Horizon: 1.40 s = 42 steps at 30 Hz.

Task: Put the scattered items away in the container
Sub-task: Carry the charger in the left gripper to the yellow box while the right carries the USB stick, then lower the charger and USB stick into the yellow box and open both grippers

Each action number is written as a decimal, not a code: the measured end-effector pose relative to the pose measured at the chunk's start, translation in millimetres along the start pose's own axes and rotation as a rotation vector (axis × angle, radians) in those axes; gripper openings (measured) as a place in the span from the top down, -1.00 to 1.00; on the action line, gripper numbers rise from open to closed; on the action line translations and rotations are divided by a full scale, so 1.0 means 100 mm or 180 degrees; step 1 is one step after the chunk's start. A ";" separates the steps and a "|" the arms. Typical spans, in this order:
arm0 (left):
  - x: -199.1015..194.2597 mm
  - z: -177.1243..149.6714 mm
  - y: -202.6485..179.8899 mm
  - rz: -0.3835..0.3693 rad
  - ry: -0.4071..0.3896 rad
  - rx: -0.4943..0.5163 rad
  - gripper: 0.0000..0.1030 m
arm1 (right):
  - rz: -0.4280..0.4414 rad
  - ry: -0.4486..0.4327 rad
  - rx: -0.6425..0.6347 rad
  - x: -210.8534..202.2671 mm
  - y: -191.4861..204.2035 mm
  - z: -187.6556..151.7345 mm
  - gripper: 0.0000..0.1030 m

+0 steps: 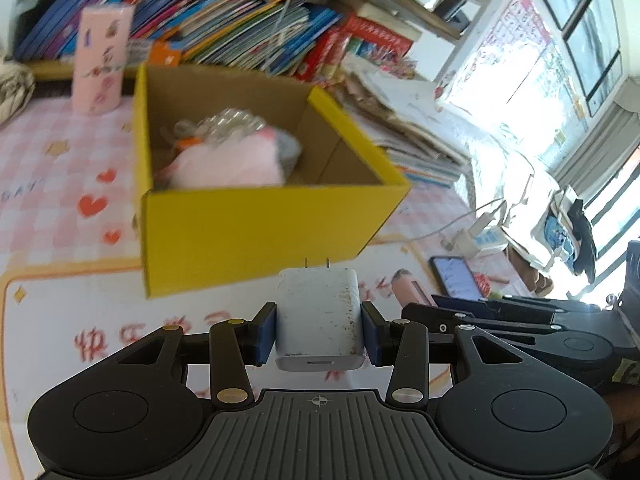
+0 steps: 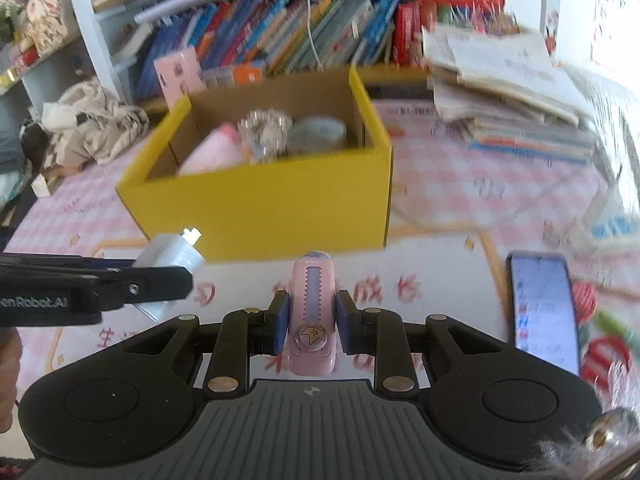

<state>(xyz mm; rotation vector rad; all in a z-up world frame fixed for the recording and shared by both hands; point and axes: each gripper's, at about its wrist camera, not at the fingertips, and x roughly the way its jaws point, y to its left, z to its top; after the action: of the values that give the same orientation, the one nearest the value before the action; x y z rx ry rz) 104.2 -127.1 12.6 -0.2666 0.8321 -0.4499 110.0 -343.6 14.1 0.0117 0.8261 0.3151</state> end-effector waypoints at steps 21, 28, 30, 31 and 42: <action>0.01 0.95 -0.13 0.0321 -0.0783 -0.0046 0.18 | 0.0694 -0.0705 -0.0481 0.28 -0.06 1.29 0.55; 0.45 1.15 0.15 0.0699 -0.0550 -0.0034 0.18 | 0.0474 -0.0316 -0.1075 0.98 0.05 1.39 0.55; 0.59 1.18 0.24 0.0802 -0.0443 -0.0002 0.18 | 0.0417 -0.0163 -0.1316 1.18 0.08 1.36 0.55; 0.66 1.19 0.27 0.0838 -0.0385 0.0018 0.18 | 0.0402 -0.0095 -0.1420 1.26 0.09 1.36 0.55; 1.15 1.28 0.44 0.0972 0.0047 0.0180 0.19 | 0.0454 0.0416 -0.2053 1.73 0.17 1.33 0.54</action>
<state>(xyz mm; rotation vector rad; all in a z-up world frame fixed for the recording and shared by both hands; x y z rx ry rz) 281.2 -137.3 3.9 -0.0812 0.8564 -0.1892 311.7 -264.3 -17.7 -0.5592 0.8235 0.7116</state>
